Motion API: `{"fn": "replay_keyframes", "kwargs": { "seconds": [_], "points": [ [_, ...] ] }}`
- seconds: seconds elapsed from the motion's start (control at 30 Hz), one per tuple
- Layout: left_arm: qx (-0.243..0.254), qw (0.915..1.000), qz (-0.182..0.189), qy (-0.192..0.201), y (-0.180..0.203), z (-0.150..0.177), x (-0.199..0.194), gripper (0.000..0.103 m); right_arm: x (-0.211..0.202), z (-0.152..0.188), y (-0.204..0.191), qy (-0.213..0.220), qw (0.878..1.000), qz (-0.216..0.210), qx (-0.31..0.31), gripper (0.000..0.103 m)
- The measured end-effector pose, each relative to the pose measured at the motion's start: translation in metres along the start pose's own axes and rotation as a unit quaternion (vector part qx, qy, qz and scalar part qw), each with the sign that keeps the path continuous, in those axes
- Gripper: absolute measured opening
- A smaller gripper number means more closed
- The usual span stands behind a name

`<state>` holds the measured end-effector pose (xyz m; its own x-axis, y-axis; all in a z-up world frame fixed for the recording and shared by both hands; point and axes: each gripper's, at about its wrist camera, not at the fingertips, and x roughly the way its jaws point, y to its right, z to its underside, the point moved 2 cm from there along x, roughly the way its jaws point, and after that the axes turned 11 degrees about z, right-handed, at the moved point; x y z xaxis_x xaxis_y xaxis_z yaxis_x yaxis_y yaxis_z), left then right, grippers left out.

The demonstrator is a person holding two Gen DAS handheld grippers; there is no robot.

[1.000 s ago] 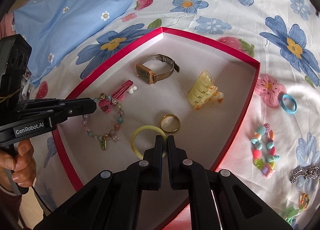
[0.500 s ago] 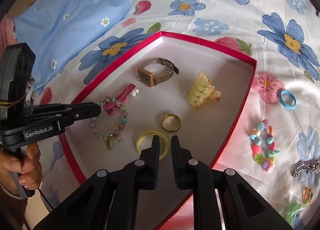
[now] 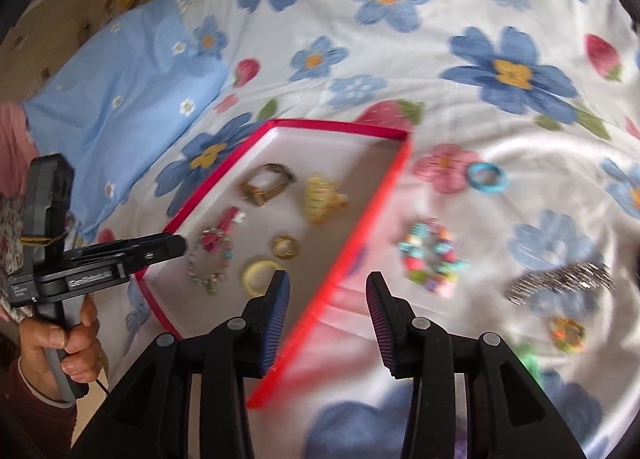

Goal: Organize jewelry
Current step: 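Lift both tools out of the box toward the bead bracelet and silver chain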

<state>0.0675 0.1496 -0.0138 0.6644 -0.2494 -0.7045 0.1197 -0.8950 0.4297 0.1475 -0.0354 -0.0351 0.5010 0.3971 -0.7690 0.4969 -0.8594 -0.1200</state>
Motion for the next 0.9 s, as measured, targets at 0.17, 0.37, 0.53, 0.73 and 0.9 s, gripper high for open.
{"fn": "replay_keyframes", "kwargs": {
  "seconds": [0.17, 0.37, 0.53, 0.73, 0.9],
  "points": [
    [0.020, 0.9997, 0.013, -0.004, 0.019, -0.002, 0.001, 0.047, -0.014, 0.008, 0.034, 0.005, 0.999, 0.021, 0.033, 0.042],
    [0.040, 0.9987, 0.027, -0.014, 0.041, -0.002, 0.010, 0.049, -0.027, 0.020, 0.068, 0.007, 0.997, 0.044, 0.063, 0.045],
    [0.055, 0.9975, 0.036, -0.024, 0.058, -0.005, 0.022, 0.049, -0.035, 0.028, 0.089, 0.009, 0.995, 0.058, 0.082, 0.047],
    [0.079, 0.9954, 0.047, -0.027, 0.083, -0.012, 0.034, 0.049, -0.041, 0.035, 0.111, 0.010, 0.992, 0.071, 0.102, 0.051],
    [0.101, 0.9927, 0.055, -0.035, 0.102, -0.020, 0.049, 0.050, -0.041, 0.036, 0.130, 0.010, 0.990, 0.078, 0.120, 0.052]
  ]
}}
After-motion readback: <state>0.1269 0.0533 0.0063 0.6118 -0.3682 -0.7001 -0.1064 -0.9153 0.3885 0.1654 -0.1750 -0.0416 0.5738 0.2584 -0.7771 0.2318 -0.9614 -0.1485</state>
